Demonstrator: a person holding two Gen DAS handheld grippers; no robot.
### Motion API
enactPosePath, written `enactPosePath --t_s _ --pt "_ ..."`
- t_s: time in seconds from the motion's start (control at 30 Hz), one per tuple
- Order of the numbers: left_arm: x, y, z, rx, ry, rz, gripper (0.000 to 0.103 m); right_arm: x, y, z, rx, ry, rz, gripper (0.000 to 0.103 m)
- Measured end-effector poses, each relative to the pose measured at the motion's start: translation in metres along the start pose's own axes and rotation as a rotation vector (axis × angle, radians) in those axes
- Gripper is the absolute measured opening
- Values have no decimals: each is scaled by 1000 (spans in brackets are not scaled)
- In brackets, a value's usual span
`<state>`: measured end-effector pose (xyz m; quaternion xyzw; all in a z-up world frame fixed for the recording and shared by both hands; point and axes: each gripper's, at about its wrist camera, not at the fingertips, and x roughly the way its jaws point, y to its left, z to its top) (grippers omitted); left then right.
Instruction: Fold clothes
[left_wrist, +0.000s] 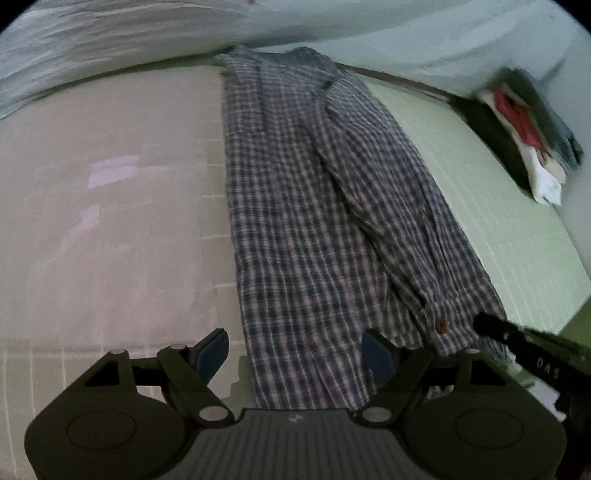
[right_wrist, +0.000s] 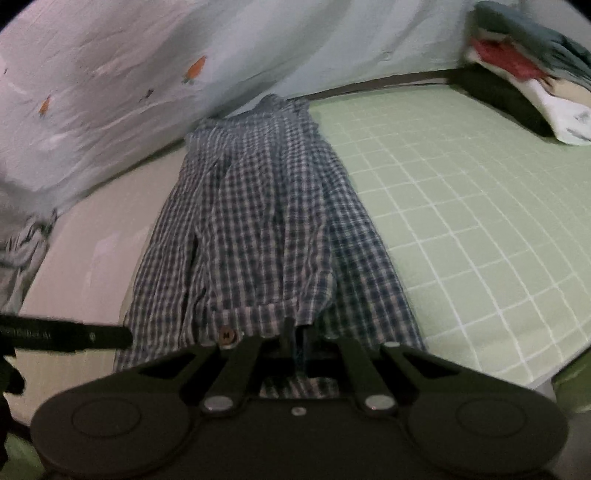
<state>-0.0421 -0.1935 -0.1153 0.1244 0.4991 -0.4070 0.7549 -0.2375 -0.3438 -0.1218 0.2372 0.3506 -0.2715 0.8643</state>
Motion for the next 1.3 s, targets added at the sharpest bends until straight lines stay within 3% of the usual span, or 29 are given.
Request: enactPosePath --t_s 0.23,0.3,0.37,0.43,0.57,0.73,1.3 --pt "-3 -11 -23 -91 26 73 80 -9 -17 -2 -65 60 19 8" --pt "-3 -16 -29 -102 32 86 80 -10 -23 -5 -77 63 -18 17" --pt "-1 -19 -34 -111 41 100 79 -10 -27 -7 -103 56 -57 34" --pt "0 -22 -40 -119 50 115 78 -9 -34 -9 -111 61 -80 42" --pt "2 -26 -52 -138 69 122 78 -8 -47 -15 -97 86 -70 55" --pt "4 -35 -61 -130 79 137 78 -5 -50 -21 -114 102 -58 64" --pt "9 -49 -72 -89 79 196 78 4 -52 -25 -143 133 -45 70"
